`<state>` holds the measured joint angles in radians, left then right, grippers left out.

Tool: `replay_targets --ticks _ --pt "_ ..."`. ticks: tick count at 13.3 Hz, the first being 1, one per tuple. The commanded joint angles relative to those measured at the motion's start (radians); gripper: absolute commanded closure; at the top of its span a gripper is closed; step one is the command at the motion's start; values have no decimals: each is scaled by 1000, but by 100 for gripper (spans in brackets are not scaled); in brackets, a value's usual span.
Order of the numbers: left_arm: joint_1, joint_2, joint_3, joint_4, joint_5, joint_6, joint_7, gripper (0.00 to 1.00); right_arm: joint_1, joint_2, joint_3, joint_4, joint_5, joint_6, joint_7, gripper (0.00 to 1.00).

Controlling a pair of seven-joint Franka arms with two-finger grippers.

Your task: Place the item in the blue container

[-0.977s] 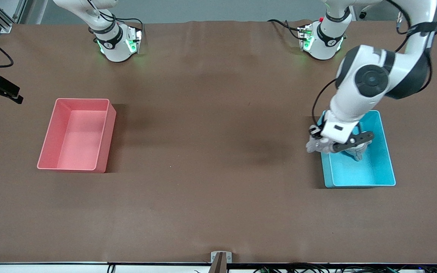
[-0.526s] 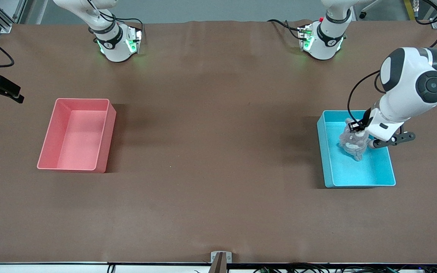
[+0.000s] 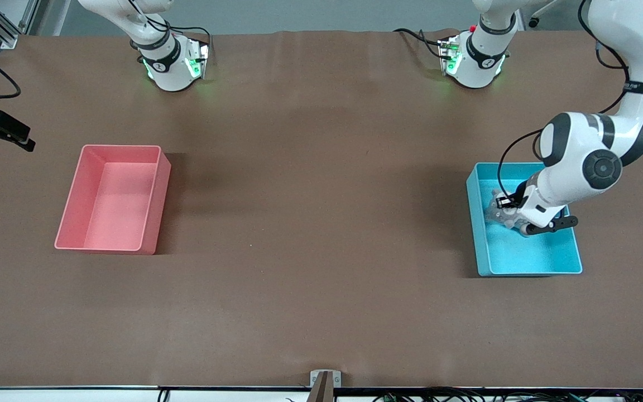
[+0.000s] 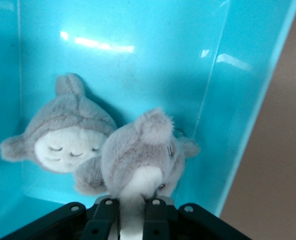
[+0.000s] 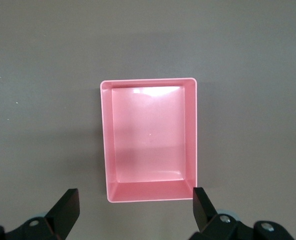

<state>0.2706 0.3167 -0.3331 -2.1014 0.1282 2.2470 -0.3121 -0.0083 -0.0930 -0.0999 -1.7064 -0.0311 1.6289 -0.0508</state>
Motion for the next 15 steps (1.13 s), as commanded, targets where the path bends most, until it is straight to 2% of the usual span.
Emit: replay_targets --ticks 1,3,4,8,10,12,13,15 --pt "12 18 -6 3 39 20 15 71 4 -27 0 -22 -4 -4 -7 0" --pt "19 16 -7 6 39 23 18 9 4 -27 0 -22 -4 -4 -7 0" --pt "21 9 -7 6 39 22 18 0 4 -27 0 -22 -4 -4 -7 0" --pt "25 -36 -12 29 34 -6 68 0 4 -27 0 -22 -4 -3 -7 0" --pt "41 -92 -12 64 19 -106 157 0 4 -27 0 -22 -4 -3 -7 0" --pt "82 -157 -12 116 -72 -208 252 0 4 -27 0 -22 -4 -3 -7 0" --pt "99 -186 -4 156 -135 -260 313 0 4 -27 0 -22 -4 -3 -7 0" --pt "137 -234 -4 251 -167 -367 346 0 4 -27 0 -21 -4 -3 -7 0"
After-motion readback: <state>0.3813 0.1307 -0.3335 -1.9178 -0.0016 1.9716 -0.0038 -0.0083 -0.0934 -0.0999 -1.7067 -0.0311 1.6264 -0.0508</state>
